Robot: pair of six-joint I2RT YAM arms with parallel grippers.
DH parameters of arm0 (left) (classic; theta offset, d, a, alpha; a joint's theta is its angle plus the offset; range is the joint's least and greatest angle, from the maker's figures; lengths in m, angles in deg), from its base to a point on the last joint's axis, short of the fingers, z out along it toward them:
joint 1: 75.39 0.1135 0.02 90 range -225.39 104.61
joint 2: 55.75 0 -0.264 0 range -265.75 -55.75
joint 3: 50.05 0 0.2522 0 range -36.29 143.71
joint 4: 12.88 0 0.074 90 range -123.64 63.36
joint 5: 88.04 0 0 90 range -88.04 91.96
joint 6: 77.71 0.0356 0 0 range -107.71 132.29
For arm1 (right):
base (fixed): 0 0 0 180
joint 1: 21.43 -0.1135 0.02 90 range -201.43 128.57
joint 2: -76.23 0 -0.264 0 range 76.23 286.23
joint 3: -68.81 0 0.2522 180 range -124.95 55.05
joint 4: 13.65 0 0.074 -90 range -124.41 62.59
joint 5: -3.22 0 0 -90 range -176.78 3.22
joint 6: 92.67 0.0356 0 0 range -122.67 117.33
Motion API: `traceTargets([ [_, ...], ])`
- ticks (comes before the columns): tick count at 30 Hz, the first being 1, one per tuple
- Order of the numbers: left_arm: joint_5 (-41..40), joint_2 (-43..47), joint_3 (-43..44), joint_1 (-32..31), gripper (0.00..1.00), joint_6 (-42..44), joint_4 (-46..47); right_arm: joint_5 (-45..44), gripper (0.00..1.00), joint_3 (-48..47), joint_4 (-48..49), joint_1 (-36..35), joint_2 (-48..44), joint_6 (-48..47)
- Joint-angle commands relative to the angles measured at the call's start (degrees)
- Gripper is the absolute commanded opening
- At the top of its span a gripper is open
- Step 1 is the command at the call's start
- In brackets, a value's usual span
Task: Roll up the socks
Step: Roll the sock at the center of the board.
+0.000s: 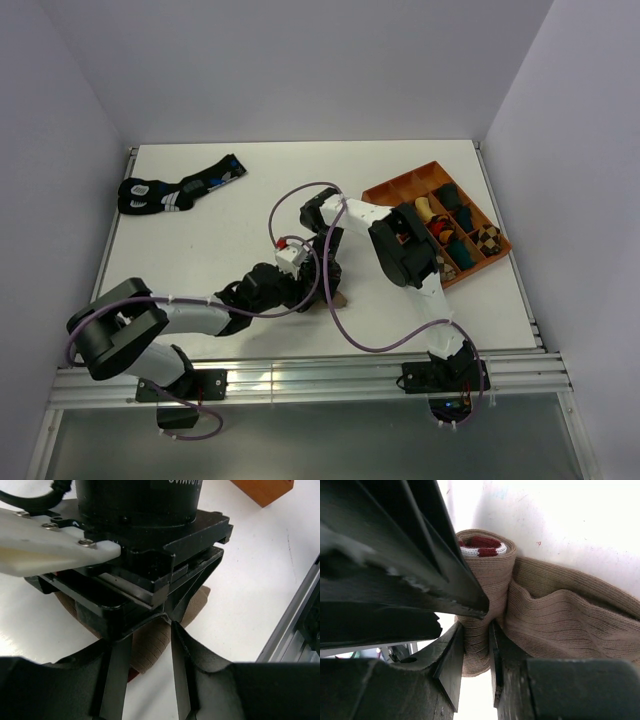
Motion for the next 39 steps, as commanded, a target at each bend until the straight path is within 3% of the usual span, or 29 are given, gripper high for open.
traceTargets([
  [1, 1.9, -1.7, 2.3, -0.2, 0.42, 2.0, 1.2, -2.2, 0.3, 0.7, -0.1, 0.0, 0.7, -0.3],
  [12, 3.7, -6.5, 2.9, -0.1, 0.39, 2.6, 1.4, -3.0, 0.3, 1.6, 1.5, 0.0, 0.2, 1.0],
  [23, 4.2, -10.0, 3.5, 0.0, 0.23, 1.4, -2.1, -3.7, 0.29, 4.3, 7.7, 0.1, -3.0, 5.1],
  [28, 4.4, -10.8, 3.5, 0.0, 0.03, 0.4, -3.1, -4.6, 0.3, 5.9, 11.3, 0.1, -4.9, 8.2],
  [31, 4.7, -11.0, 3.4, 0.0, 0.0, -0.2, -3.8, -5.8, 0.3, 7.8, 14.9, 0.1, -7.0, 11.0],
  [39, 5.5, -12.1, 1.6, 0.1, 0.0, -3.0, -3.0, -8.0, 0.47, 12.8, 23.8, 0.4, -14.4, 18.1],
])
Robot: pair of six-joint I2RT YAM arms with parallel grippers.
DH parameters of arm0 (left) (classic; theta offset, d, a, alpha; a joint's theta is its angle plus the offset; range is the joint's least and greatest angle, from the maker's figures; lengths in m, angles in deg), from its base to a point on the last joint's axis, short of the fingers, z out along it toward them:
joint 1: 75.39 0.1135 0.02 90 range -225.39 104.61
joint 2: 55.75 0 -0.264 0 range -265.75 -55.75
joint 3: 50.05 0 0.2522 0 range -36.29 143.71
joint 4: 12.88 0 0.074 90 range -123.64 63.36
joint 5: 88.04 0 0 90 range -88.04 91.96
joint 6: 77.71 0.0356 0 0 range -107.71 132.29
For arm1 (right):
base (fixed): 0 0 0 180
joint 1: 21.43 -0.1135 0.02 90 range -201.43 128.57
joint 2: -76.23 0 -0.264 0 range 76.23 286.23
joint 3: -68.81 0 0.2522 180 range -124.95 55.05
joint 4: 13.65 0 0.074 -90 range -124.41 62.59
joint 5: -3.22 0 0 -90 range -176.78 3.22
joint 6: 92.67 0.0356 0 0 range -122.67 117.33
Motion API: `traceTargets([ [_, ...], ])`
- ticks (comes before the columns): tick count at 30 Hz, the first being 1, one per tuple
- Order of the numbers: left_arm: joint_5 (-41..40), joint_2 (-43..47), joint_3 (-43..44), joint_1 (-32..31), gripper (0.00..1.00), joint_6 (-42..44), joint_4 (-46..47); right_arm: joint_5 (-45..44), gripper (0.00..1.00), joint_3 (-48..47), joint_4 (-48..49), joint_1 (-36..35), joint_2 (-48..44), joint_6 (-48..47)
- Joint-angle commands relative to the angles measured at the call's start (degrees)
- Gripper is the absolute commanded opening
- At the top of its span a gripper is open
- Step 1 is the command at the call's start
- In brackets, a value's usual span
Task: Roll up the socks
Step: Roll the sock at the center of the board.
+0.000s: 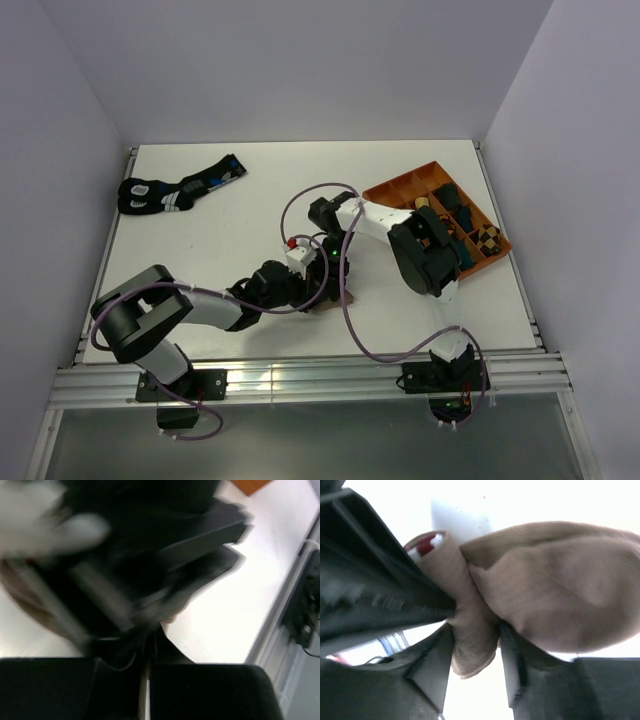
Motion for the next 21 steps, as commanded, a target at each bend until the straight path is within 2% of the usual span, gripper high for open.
traceTargets([
  [1, -1.1, -3.5, -1.8, 0.2, 0.0, -1.7, -7.0, -0.8, 0.5, 1.5, 9.9, -0.6, -6.1, 2.3],
  [4, -0.1, -4.6, -2.0, 0.4, 0.0, -2.8, -6.0, -0.9, 0.56, 3.0, 10.8, -0.1, -8.4, 3.3],
  [16, 7.3, -6.2, -2.5, 3.1, 0.0, -8.1, -4.5, -1.2, 0.62, 10.6, 13.8, 3.6, -20.5, 3.2],
  [21, 11.6, -6.4, -2.0, 6.1, 0.0, -11.3, -6.6, -2.9, 0.62, 17.9, 19.9, 4.7, -28.5, 3.0],
])
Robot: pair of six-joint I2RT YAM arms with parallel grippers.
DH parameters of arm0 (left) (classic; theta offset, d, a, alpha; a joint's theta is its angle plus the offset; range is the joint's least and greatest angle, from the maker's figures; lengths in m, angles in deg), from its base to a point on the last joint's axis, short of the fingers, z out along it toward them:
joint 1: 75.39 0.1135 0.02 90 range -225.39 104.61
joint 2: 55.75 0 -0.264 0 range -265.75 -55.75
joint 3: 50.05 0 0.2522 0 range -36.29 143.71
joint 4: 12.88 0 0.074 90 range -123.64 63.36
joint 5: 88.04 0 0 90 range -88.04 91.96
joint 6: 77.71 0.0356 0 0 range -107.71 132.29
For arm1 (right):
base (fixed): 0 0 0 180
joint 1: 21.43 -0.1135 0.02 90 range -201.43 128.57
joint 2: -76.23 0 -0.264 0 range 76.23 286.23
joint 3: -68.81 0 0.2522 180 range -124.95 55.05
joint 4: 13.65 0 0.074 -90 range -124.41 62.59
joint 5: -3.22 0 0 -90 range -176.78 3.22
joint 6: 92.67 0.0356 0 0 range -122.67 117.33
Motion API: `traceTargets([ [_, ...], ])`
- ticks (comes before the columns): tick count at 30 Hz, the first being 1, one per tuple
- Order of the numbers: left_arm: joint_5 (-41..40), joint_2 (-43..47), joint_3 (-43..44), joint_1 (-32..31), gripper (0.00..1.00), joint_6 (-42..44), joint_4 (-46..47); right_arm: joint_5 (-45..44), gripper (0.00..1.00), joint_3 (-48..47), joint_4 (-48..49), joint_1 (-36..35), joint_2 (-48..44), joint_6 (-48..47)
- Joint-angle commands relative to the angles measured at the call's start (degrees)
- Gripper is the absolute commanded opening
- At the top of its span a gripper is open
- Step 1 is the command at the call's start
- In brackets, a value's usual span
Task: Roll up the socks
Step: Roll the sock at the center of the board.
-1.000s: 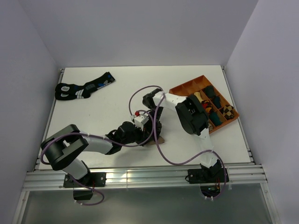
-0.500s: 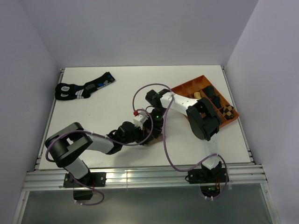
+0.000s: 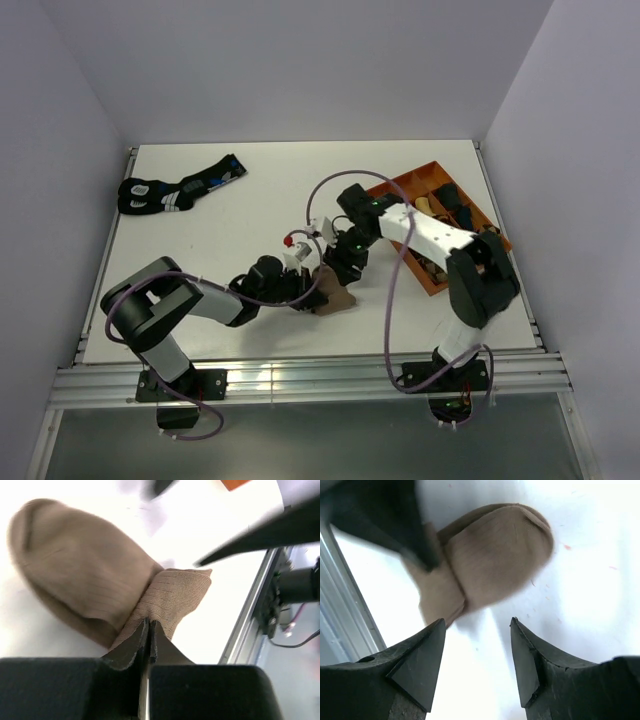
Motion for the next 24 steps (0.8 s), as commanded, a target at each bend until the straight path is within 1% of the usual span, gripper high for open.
traceTargets([
  [1, 3.1, -2.3, -1.0, 2.8, 0.0, -4.8, -11.0, 1.3, 0.62, 3.7, 5.6, -0.1, -8.7, -2.3],
  [4, 5.8, -2.8, -0.1, 4.1, 0.0, -5.9, -12.8, 0.4, 0.62, 6.7, 8.5, -0.1, -11.4, -2.5],
  [11, 8.9, -3.9, 4.5, 4.5, 0.0, -7.7, -19.4, 1.6, 0.64, 13.7, 9.8, -0.6, -17.0, -8.4],
  [13, 10.4, -4.4, 6.6, 4.5, 0.0, -8.3, -22.6, 1.0, 0.64, 15.0, 10.1, -1.5, -17.7, -10.7],
  [16, 13.2, -5.9, 8.4, 5.2, 0.0, -9.5, -24.0, -0.3, 0.64, 19.0, 13.3, -2.6, -20.2, -12.2],
  [20, 15.3, -7.3, 10.9, 5.8, 0.0, -9.8, -29.2, -2.3, 0.64, 24.5, 17.3, -4.5, -24.6, -13.0],
  [24, 17.9, -8.2, 13.5, 6.3, 0.0, -10.2, -31.6, -4.5, 0.64, 28.0, 20.7, -7.4, -27.2, -13.3],
])
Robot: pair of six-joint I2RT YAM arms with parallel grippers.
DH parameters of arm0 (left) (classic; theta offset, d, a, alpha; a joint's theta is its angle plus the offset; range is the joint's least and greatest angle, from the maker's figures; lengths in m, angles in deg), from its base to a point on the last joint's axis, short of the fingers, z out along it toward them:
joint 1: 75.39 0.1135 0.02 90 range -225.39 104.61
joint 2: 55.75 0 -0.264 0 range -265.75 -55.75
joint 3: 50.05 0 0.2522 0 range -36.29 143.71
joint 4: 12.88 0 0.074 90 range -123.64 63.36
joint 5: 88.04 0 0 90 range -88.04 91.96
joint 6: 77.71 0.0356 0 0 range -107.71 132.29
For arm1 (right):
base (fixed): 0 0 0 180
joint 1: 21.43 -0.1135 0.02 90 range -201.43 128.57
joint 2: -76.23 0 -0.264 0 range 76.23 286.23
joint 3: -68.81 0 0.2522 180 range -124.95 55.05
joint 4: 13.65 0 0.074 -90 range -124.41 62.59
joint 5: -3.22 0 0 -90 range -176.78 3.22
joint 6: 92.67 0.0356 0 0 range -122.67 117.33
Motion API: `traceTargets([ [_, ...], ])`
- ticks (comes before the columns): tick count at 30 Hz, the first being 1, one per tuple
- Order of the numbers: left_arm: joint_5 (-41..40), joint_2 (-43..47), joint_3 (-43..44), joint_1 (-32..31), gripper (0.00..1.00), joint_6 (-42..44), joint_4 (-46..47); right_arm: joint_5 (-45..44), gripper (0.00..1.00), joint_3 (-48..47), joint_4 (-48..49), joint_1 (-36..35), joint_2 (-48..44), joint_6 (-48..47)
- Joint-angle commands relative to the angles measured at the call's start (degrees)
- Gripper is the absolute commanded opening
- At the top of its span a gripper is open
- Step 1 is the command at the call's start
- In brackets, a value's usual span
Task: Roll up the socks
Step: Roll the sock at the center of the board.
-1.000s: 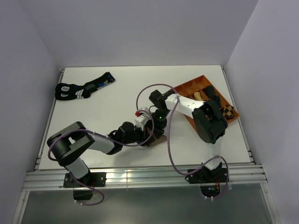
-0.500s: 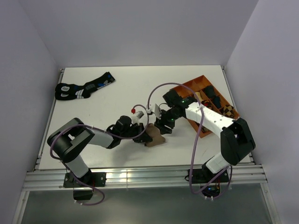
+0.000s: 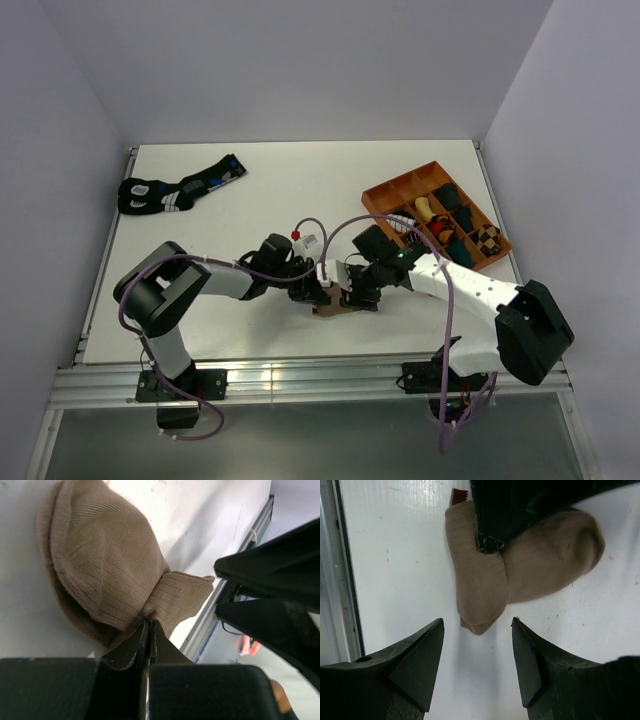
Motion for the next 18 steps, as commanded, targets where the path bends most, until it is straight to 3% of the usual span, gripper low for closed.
traceTargets([
  [1, 3.3, -3.0, 0.9, 0.1, 0.0, 0.3, -10.5, -2.4, 0.64, 2.6, 6.9, -2.4, -3.2, -1.8],
  [9, 7.7, -5.8, 3.6, 1.1, 0.0, -1.9, -11.0, -9.4, 0.65, 8.9, 13.6, -10.4, -5.6, -2.0],
  [18, 10.6, -8.3, 4.7, 1.6, 0.0, -4.3, -9.4, -11.6, 0.63, 10.0, 16.6, -13.2, -4.4, -1.4],
])
